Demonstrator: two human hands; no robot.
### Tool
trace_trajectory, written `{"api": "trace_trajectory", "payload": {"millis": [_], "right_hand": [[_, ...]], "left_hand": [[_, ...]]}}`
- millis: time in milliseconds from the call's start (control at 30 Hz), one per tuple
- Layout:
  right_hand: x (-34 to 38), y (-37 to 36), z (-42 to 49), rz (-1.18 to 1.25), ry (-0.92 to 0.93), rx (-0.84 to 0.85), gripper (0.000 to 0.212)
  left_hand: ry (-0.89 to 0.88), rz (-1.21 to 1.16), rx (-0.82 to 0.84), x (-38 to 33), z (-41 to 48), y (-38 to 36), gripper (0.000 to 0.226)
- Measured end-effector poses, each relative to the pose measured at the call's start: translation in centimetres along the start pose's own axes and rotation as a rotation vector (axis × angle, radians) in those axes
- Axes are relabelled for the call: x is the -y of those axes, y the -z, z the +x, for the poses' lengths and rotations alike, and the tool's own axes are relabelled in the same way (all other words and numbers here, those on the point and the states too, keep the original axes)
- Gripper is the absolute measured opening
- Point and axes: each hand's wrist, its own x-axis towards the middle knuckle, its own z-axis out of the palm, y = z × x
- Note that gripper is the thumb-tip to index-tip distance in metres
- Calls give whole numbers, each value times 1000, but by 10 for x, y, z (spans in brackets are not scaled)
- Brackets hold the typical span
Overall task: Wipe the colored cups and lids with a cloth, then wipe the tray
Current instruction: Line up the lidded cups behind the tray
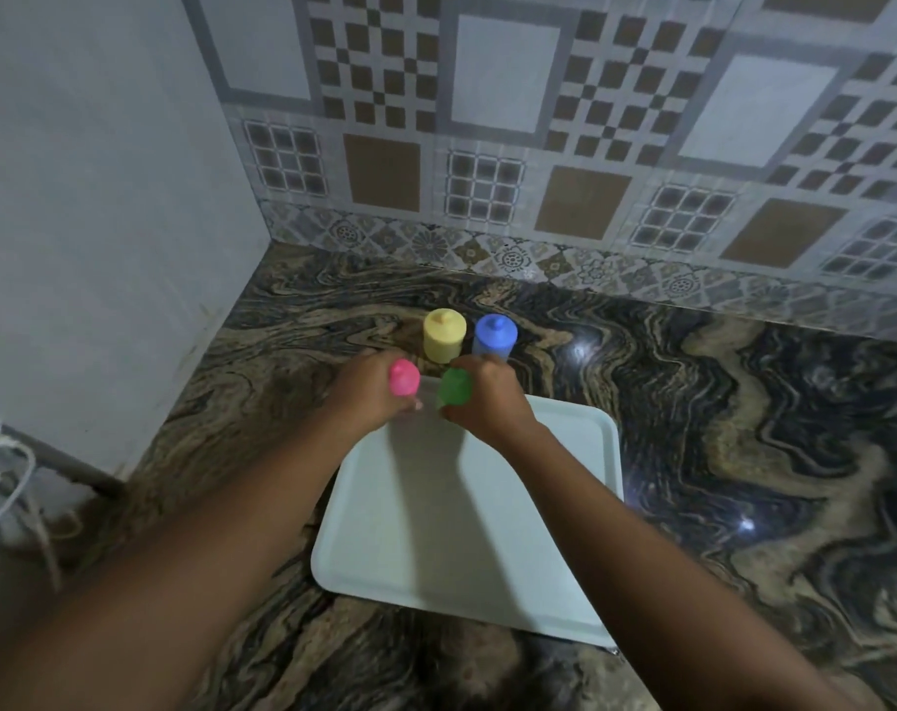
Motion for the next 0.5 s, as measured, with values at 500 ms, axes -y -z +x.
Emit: {"api": "trace_trajectory", "payload": {"millis": [500], "right_hand": [[6, -2, -12, 77, -11, 101, 119]], "left_hand": [[-30, 123, 176, 4, -5, 23, 120]]}}
